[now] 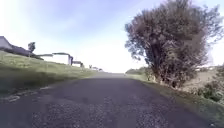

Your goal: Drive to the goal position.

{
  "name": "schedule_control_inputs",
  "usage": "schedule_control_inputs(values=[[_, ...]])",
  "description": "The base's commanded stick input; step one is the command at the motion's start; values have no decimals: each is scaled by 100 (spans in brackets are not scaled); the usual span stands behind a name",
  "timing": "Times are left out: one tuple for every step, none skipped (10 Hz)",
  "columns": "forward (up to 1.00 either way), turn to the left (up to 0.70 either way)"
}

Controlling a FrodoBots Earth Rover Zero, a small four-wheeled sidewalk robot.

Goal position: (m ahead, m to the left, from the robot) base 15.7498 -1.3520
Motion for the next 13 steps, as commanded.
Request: schedule_control_inputs(values=[[100, 0], [100, 0], [100, 0], [100, 0], [100, 0], [100, 0], [100, 0], [100, 0], [100, 0], [100, 0], [100, 0], [100, 0], [100, 0]])
